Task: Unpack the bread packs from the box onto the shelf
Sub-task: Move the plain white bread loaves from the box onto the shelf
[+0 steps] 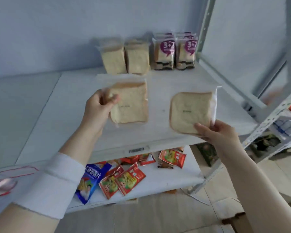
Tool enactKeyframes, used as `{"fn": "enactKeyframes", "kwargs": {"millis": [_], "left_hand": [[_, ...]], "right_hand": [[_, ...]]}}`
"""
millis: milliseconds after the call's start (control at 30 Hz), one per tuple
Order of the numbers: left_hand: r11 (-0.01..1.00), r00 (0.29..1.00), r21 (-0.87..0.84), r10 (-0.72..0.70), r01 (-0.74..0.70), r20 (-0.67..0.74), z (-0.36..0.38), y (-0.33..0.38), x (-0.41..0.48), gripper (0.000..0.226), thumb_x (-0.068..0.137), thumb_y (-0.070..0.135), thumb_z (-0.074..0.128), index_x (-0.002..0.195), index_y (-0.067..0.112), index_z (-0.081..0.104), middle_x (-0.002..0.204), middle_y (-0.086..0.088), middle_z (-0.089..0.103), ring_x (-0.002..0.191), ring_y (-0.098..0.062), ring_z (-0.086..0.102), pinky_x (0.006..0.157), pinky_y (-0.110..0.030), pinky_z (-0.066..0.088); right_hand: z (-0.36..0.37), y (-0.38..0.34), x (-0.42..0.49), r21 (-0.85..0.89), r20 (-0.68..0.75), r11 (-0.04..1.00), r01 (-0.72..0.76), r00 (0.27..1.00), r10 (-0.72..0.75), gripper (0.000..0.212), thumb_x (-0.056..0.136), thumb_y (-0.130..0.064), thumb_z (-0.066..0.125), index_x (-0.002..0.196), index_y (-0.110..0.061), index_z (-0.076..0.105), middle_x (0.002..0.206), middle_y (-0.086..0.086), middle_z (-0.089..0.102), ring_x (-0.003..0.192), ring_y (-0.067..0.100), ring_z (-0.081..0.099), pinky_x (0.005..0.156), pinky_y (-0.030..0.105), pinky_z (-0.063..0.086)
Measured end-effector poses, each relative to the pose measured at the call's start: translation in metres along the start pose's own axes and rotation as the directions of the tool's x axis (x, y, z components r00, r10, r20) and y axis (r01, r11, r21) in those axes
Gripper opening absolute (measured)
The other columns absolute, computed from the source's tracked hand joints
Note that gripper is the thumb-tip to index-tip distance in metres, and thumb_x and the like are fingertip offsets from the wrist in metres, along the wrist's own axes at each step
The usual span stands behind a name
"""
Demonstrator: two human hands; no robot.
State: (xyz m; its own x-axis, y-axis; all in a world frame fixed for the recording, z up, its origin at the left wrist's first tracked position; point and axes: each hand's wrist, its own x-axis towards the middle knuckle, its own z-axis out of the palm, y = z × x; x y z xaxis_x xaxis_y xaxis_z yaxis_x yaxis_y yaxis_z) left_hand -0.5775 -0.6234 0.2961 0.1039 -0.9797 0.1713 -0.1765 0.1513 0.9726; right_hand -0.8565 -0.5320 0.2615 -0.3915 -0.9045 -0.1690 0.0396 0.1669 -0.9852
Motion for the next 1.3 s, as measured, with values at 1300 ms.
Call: {"fn": "enactKeyframes", "kwargs": {"millis": [1300], "left_hand": [[0.492, 0.869, 0.744, 0.432, -0.451, 0.241, 0.014, -0.041, 0.175, 0.057, 0.077, 0.02, 0.07, 0.127, 0.01, 0.045, 0.129, -0.018, 0.042, 0.121, -0.038, 0.039, 0.092, -0.046, 0.036]], "right_hand": [[0.165, -0.035, 0.151, -0.882, -0.097, 0.463, 0.092, 0.924, -0.369, 0.07, 0.081, -0.03, 0.068, 0.139, -0.018, 0.031, 0.138, 0.009, 0.035, 0.129, 0.028, 0.028, 0.1, 0.039, 0.036]]}}
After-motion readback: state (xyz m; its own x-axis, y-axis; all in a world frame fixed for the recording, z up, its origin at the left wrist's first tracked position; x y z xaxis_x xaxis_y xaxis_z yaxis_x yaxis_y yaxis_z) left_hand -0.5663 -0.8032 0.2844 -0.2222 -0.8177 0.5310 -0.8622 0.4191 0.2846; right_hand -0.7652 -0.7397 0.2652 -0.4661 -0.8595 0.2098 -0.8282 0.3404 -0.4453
